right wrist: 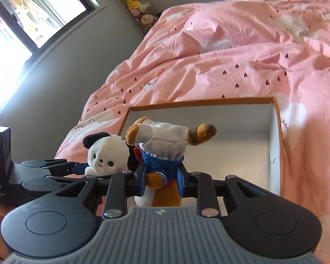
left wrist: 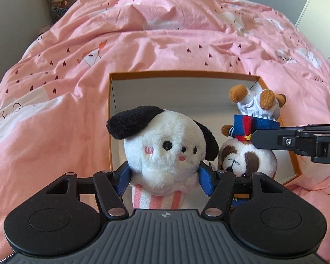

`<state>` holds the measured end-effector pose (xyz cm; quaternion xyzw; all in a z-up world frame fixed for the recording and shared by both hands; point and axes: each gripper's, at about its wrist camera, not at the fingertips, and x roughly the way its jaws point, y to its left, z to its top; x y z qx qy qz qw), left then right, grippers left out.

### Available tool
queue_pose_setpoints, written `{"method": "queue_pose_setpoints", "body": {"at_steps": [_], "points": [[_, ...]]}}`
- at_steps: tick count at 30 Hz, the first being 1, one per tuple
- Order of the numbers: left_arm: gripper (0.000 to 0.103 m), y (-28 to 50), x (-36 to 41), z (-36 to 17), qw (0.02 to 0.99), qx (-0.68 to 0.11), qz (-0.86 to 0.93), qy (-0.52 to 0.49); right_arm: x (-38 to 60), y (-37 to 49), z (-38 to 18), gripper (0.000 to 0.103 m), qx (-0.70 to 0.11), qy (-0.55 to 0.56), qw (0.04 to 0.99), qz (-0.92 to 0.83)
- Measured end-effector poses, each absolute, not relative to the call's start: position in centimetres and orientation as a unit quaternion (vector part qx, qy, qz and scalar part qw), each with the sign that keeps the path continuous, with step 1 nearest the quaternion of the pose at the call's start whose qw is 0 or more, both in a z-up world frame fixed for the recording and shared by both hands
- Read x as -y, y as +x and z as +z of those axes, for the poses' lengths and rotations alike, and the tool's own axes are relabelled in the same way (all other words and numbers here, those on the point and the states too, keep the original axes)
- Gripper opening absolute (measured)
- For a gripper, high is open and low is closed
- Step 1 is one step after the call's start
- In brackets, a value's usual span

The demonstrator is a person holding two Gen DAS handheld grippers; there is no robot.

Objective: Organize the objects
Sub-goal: 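Lift both plush toys over the shoebox rim and lower them inside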

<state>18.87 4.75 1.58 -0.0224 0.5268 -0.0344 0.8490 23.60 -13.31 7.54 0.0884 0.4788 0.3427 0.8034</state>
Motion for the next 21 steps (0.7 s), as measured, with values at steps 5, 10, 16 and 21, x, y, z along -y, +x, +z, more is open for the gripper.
{"method": "queue_pose_setpoints", "body": {"at_steps": [5,10,16,21], "points": [[0.072,19.9,-4.1,-0.9,0.822,-0.569,-0.016,0.016,11.7,26.1,3.2,0.028,-0.535,0.093,0.766,0.344],[0.072,20.4,-3.3,-2.6,0.803,-0.594,-0.007,0.048,10.2,27.6,-0.7,0.029,-0.584,0.090,0.730,0.342],[0.075,20.7,-2.6,-3.2,0.798,-0.597,-0.003,0.083,9.1,28.7,-2.8,0.029,-0.613,0.098,0.707,0.339],[0.075,20.8,-2.8,-3.2,0.788,-0.609,-0.051,0.073,7.8,29.2,-3.5,0.029,-0.621,0.083,0.705,0.331]]}}
